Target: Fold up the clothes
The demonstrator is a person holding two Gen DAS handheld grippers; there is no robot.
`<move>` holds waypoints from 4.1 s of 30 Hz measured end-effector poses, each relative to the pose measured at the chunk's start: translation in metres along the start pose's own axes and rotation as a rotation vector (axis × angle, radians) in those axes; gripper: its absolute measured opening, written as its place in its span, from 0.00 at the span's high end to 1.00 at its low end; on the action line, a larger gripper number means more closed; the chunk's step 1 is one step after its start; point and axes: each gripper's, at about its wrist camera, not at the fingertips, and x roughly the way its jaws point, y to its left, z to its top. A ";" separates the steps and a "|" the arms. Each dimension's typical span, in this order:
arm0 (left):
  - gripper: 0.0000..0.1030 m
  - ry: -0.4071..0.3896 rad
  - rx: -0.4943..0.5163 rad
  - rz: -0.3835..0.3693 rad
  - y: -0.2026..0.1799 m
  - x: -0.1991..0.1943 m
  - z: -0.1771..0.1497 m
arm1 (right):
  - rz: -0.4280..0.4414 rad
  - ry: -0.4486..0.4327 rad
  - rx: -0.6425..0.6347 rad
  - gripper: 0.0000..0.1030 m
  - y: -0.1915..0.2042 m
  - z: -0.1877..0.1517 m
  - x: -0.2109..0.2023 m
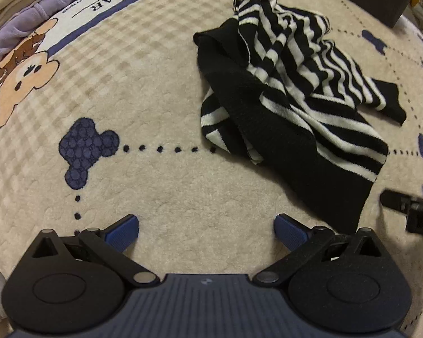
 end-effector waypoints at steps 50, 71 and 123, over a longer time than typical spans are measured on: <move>0.76 -0.205 0.242 -0.319 -0.017 0.037 0.136 | 0.127 -0.149 -0.435 0.43 0.110 -0.024 -0.010; 1.00 -0.276 0.005 -0.260 0.030 -0.001 0.146 | 0.192 -0.204 -0.440 0.97 0.107 -0.031 -0.034; 0.47 -0.053 0.264 0.051 0.023 -0.136 0.095 | 0.011 -0.187 -0.762 0.46 0.117 0.041 -0.186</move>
